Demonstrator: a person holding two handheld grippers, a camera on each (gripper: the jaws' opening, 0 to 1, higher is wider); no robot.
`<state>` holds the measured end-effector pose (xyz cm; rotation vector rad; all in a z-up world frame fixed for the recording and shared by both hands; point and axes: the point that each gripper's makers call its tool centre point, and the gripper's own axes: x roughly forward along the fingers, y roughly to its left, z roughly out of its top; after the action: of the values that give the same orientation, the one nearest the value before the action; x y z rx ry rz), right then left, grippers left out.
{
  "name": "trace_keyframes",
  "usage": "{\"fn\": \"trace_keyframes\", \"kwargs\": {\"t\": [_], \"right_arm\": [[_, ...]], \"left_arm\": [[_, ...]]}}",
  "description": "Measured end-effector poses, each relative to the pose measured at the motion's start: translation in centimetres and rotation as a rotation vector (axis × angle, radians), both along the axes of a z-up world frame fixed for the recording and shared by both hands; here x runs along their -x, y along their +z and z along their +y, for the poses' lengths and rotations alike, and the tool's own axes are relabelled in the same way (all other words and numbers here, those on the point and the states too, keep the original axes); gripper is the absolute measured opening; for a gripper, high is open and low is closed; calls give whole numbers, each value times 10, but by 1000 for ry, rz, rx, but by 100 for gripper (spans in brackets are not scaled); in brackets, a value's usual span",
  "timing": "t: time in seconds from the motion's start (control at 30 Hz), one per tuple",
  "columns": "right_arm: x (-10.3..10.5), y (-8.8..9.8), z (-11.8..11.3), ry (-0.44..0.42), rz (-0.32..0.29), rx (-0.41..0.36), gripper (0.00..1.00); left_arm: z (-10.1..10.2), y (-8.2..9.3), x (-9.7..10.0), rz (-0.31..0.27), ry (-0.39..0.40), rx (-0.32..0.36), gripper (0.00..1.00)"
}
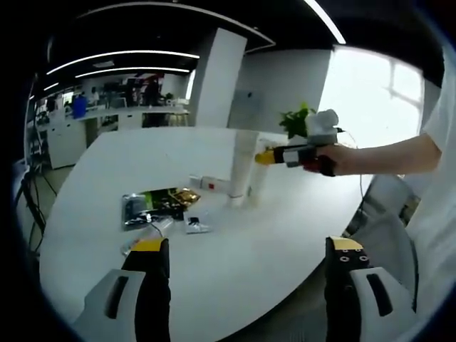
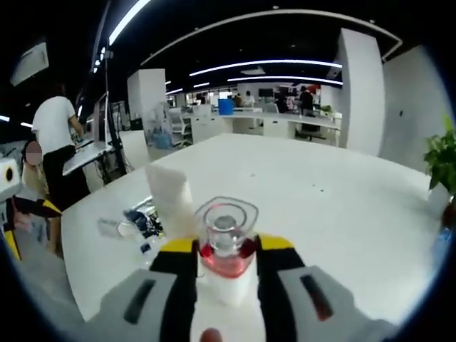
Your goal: Arrange the skincare products in the storage area until every visible bottle or jar stands upright without overlapping.
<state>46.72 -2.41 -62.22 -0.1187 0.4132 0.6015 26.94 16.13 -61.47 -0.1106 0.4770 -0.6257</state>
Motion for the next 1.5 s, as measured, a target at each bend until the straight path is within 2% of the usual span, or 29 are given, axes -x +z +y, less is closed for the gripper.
{"fn": "trace_keyframes", "kwargs": {"t": [0.17,0.33,0.4,0.5,0.7,0.83,0.97,1.07,1.5], "right_arm": [[5,-6,2,40,18,-2,38],[7,-17,3,129,54,17,40],[8,-21,3,163,61,29,39],[10,-30,-1,238,79,98,37],[8,-38,-7,285,91,164,38],[7,-47,-7,329,116,169,39],[11,-55,-2,379,131,184,34],[13,-58,1,397,135,185,31],[14,-56,7,405,129,183,31]], "left_arm": [[0,0,0,0,-1,1,88],[0,-1,0,3,0,1,88],[0,-1,0,4,1,1,88],[1,-1,0,6,3,0,88],[2,-3,0,16,8,-4,88],[2,-5,0,24,8,-9,88],[2,-6,0,33,10,-15,88],[2,-8,0,41,10,-19,88],[1,-12,-1,57,6,-29,88]]}}
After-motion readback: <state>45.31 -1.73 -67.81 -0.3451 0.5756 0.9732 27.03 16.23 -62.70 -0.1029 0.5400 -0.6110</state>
